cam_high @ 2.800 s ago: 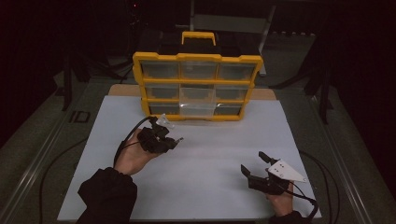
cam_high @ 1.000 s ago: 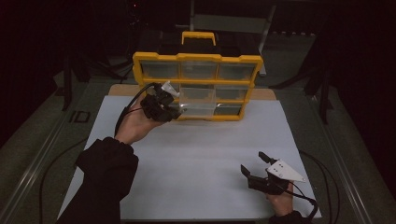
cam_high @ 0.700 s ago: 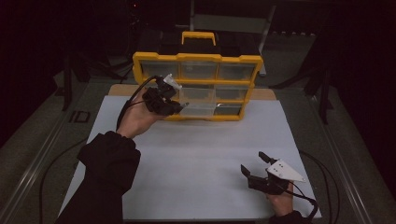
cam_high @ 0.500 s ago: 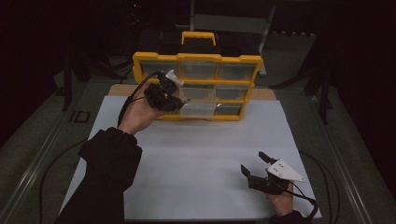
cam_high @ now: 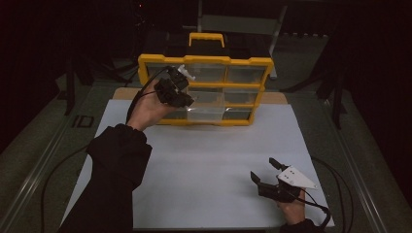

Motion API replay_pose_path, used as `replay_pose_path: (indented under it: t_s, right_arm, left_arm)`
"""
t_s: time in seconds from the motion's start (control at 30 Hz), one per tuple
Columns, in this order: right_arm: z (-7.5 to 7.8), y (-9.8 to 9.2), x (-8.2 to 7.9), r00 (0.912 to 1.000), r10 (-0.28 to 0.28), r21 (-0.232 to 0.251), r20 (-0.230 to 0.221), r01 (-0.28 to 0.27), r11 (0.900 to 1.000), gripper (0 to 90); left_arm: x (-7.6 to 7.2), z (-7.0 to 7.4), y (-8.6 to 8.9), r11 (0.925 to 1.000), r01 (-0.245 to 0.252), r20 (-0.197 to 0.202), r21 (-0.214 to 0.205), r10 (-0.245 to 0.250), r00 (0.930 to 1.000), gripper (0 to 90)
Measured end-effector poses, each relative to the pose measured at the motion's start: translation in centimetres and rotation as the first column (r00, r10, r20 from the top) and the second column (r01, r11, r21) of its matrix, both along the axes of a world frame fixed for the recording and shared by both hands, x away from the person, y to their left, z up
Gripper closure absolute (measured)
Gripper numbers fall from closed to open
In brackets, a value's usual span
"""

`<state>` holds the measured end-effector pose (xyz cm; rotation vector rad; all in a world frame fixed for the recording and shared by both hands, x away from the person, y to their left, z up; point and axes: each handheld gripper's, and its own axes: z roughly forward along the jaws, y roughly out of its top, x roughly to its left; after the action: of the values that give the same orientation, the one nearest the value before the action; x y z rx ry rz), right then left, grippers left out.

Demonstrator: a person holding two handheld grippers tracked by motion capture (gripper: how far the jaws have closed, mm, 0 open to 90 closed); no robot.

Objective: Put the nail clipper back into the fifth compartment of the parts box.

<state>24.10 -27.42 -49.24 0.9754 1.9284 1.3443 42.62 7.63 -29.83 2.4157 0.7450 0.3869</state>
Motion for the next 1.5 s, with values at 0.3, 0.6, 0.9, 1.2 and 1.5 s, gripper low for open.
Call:
replay_pose_path:
  t_s: [0.3, 0.6, 0.9, 1.2, 1.5]
  right_arm:
    - [0.0, 0.0, 0.0, 1.0000, 0.001, -0.002, 0.002, -0.001, 1.0000, 15.8]
    - [0.0, -0.1, 0.0, 1.0000, 0.001, -0.003, 0.001, -0.001, 1.0000, 15.8]
    - [0.0, -0.1, 0.0, 1.0000, 0.002, -0.005, 0.002, -0.002, 1.0000, 15.9]
    - [0.0, -0.1, 0.0, 1.0000, 0.003, -0.007, 0.002, -0.003, 1.0000, 15.9]
    - [0.0, -0.1, 0.0, 1.0000, 0.005, -0.008, 0.002, -0.005, 1.0000, 15.9]
  left_arm:
    - [0.7, -0.2, -0.7, 0.9999, -0.006, -0.015, 0.015, 0.006, 0.9999, 79.8]
    - [1.3, -0.7, -0.9, 0.9998, -0.017, -0.033, 0.010, 0.018, 0.9993, 79.6]
    - [1.4, -0.8, -0.8, 0.9997, -0.026, -0.041, 0.003, 0.026, 0.9988, 79.2]
    - [1.5, -1.1, -0.8, 0.9997, -0.020, -0.053, 0.009, 0.021, 0.9984, 78.4]
    - [1.4, -1.2, -0.6, 0.9998, -0.020, -0.063, -0.005, 0.019, 0.9979, 74.8]
